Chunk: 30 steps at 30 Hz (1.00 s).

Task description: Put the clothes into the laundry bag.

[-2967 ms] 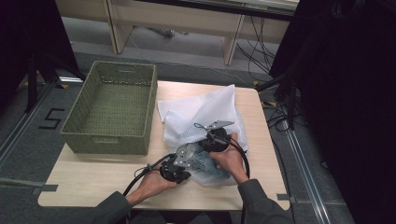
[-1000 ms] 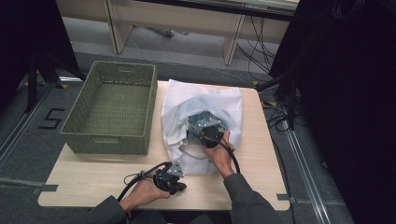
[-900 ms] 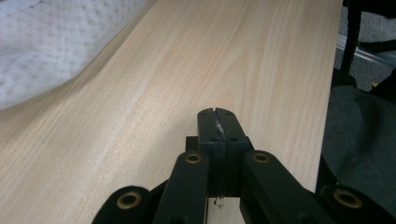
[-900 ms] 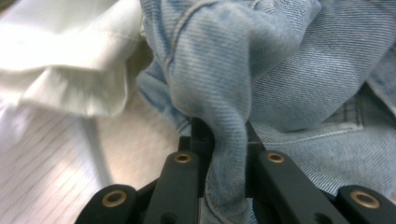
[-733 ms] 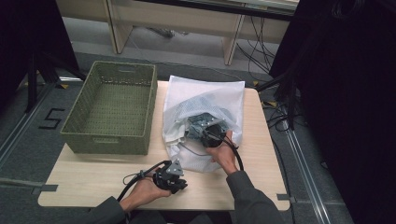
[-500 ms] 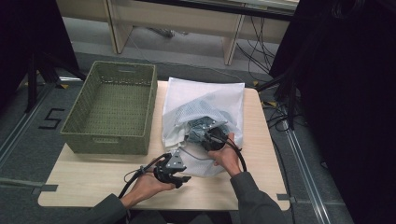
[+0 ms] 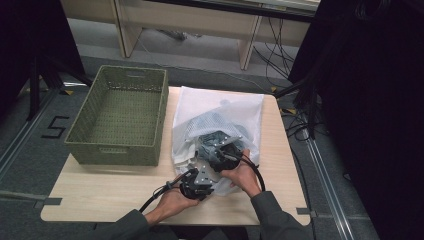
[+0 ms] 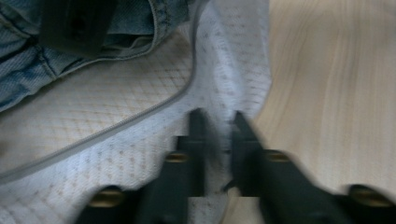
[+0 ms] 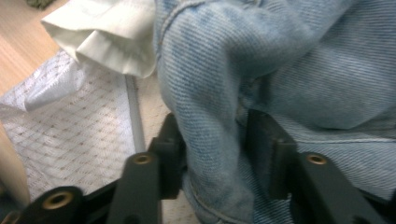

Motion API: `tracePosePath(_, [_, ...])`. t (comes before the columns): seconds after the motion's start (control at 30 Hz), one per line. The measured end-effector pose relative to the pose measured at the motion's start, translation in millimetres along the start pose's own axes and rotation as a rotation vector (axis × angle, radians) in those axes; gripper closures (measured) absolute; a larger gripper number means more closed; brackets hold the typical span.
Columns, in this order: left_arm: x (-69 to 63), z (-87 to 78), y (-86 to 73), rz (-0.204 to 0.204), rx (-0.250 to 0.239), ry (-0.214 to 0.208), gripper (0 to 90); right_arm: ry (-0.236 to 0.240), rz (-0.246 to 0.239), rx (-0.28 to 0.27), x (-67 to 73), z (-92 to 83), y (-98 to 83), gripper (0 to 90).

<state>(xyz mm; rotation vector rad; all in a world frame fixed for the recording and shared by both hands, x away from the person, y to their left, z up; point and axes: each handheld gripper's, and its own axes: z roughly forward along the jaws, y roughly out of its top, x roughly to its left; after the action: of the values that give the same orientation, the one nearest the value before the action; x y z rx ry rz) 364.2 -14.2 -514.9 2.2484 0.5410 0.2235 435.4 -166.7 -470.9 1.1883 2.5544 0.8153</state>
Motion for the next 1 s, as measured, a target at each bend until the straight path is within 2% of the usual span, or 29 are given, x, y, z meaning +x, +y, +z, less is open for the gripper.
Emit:
tracePosePath(0.03, [-0.9,-2.1,-2.0,-0.028,0.002,-0.017,87.8,-0.002,-0.009,-0.001,2.1,0.7,-0.6,57.4])
tracePosePath(0.07, [-0.9,-2.1,-2.0,-0.028,0.002,-0.017,88.4,-0.002,-0.009,-0.001,2.1,0.7,-0.6,57.4])
tracePosePath(0.1, [-2.0,-3.4,-3.5,-0.051,0.002,-0.039,88.7,-0.024,-0.071,-0.006,5.7,0.2,-1.0,63.1])
tracePosePath(0.13, [-5.4,-5.7,-5.3,-0.074,0.008,-0.068,88.8,-0.017,-0.066,0.013,9.1,-1.1,-1.8,66.9])
tracePosePath(0.17, [-11.1,-7.8,-6.3,-0.081,0.009,-0.078,88.9,-0.03,-0.083,0.02,10.6,-1.8,-2.0,70.4])
tracePosePath(0.2, [-12.4,-10.2,-6.6,-0.035,0.031,-0.09,88.9,-0.042,-0.123,0.022,11.9,-0.5,-3.3,75.8])
tracePosePath(0.23, [-17.2,-10.8,-7.2,-0.051,0.031,-0.094,89.0,-0.059,-0.157,0.028,12.6,1.9,-4.8,79.7])
tracePosePath(0.3, [-20.1,-10.9,-7.6,-0.056,0.027,-0.09,88.9,-0.079,-0.156,0.049,15.4,6.9,-5.6,83.1])
tracePosePath(0.33, [-17.3,-12.9,-8.1,-0.01,0.046,-0.091,89.0,-0.108,-0.165,0.05,16.2,10.1,-4.1,84.0])
tracePosePath(0.37, [-17.3,-12.9,-8.1,-0.01,0.046,-0.091,89.0,-0.127,-0.169,0.045,16.0,12.0,-1.8,84.5])
tracePosePath(0.4, [-18.7,-12.4,-9.5,-0.06,0.033,-0.096,89.0,-0.16,-0.158,0.036,15.7,14.9,2.8,84.9])
tracePosePath(0.43, [-19.1,-11.5,-9.8,-0.074,0.008,-0.097,89.0,-0.16,-0.158,0.036,15.7,14.9,2.8,84.9])
tracePosePath(0.47, [-20.0,-12.7,-10.6,-0.082,0.014,-0.098,89.0,-0.222,-0.176,0.007,11.7,19.3,12.1,85.5])
tracePosePath(0.5, [-19.7,-13.4,-10.6,-0.069,0.019,-0.097,89.0,-0.236,-0.177,-0.006,9.2,20.6,17.1,85.6])
tracePosePath(0.53, [-20.6,-13.3,-11.3,-0.09,0.022,-0.1,89.0,-0.264,-0.167,-0.031,5.8,22.0,22.1,85.6])
tracePosePath(0.57, [-20.0,-13.4,-11.1,-0.08,0.014,-0.102,89.0,-0.255,-0.16,-0.045,1.9,23.1,26.1,85.6])
tracePosePath(0.6, [-20.1,-13.4,-11.3,-0.087,0.013,-0.104,89.0,-0.283,-0.131,-0.073,-1.8,24.2,32.0,85.6])
tracePosePath(0.63, [-20.1,-14.2,-11.4,-0.094,0.027,-0.101,89.0,-0.298,-0.13,-0.086,-5.3,25.2,35.2,85.5])
tracePosePath(0.7, [-20.1,-15.1,-11.7,-0.087,0.031,-0.098,89.0,-0.301,-0.093,-0.079,-11.9,29.3,42.0,84.8])
tracePosePath(0.77, [-19.3,-15.2,-11.4,-0.072,0.03,-0.099,89.0,-0.303,-0.097,-0.081,-14.4,31.9,42.7,84.4])
tracePosePath(0.8, [-16.9,-16.7,-11.6,-0.056,0.061,-0.113,88.9,-0.312,-0.111,-0.069,-15.6,39.1,41.3,83.3])
tracePosePath(0.83, [-19.8,-14.5,-11.6,-0.095,0.02,-0.107,88.9,-0.292,-0.103,-0.048,-15.1,40.9,40.6,81.9])
tracePosePath(0.87, [-20.5,-14.9,-11.6,-0.112,0.029,-0.106,88.8,-0.251,-0.111,0.003,-15.0,45.1,37.8,79.7])
tracePosePath(0.9, [-19.7,-14.5,-11.6,-0.113,0.026,-0.119,88.7,-0.223,-0.116,0.017,-14.0,46.0,35.5,78.6])
tracePosePath(0.93, [-20.1,-15.4,-11.8,-0.115,0.032,-0.122,88.6,-0.219,-0.118,0.018,-12.4,43.1,34.6,76.5])
tracePosePath(0.97, [-20.9,-15.8,-12.2,-0.118,0.031,-0.123,88.5,-0.195,-0.09,0.031,-10.2,38.8,34.0,73.0])
tracePosePath(1.0, [-21.9,-16.0,-12.6,-0.114,0.029,-0.128,88.1,-0.176,-0.092,0.028,-10.9,35.8,33.4,68.6])
